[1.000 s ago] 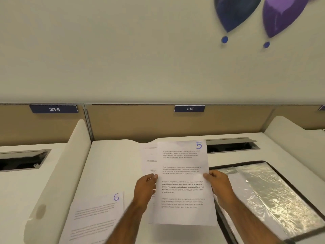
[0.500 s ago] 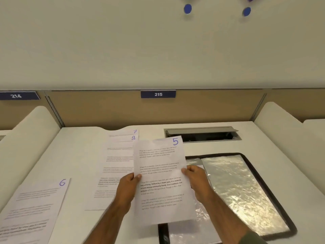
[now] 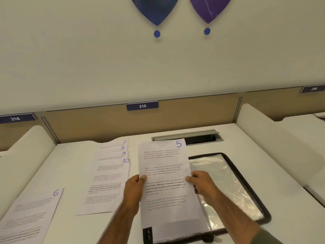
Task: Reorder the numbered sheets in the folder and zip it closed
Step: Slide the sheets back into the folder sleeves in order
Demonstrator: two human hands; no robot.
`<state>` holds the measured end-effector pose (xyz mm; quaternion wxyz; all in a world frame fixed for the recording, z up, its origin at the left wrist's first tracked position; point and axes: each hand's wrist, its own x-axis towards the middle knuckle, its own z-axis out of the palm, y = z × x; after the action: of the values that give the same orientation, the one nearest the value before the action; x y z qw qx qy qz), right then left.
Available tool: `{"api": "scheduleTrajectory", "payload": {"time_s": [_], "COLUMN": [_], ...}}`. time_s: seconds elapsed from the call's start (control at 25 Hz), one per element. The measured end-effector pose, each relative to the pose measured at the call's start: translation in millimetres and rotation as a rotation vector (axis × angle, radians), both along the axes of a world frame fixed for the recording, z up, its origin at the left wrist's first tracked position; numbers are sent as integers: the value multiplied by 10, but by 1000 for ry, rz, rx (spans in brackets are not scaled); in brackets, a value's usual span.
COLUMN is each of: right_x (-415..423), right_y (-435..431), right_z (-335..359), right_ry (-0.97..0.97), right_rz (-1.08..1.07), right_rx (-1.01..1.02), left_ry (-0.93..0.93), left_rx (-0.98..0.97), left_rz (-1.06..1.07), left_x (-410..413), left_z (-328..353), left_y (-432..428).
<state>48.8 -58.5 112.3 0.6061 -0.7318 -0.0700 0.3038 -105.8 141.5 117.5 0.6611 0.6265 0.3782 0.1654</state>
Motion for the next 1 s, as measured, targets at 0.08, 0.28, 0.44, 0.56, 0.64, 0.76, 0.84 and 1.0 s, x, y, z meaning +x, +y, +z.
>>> {"api": "scheduleTrajectory", "payload": {"time_s": [0.08, 0.28, 0.44, 0.56, 0.64, 0.76, 0.84, 1.0], "right_x": [-20, 37, 439, 863, 1174, 1610, 1823, 2195], "right_y": [-187, -525, -616, -713, -801, -936, -1015, -1085], "right_z": [54, 103, 147, 126, 99, 51, -16, -92], "right_ry": [-29, -81, -97, -103, -96, -94, -97, -68], "right_rz": [18, 62, 91, 120, 152, 183, 170, 121], "right_rx": [-26, -65, -42, -56, -63, -79, -89, -63], "left_ry": [12, 23, 20, 25, 44, 40, 59, 76], "left_rx": [7, 41, 41, 36, 45, 31, 31, 63], "left_rz": [2, 40, 91, 117, 112, 152, 166, 165], "left_x": [-1, 27, 342, 724, 991, 1358, 1545, 1929], "left_z": [-37, -96, -26, -50, -92, -164, -203, -262], "left_y": [-165, -490, -658, -792, -897, -1095, -1197, -1217]}}
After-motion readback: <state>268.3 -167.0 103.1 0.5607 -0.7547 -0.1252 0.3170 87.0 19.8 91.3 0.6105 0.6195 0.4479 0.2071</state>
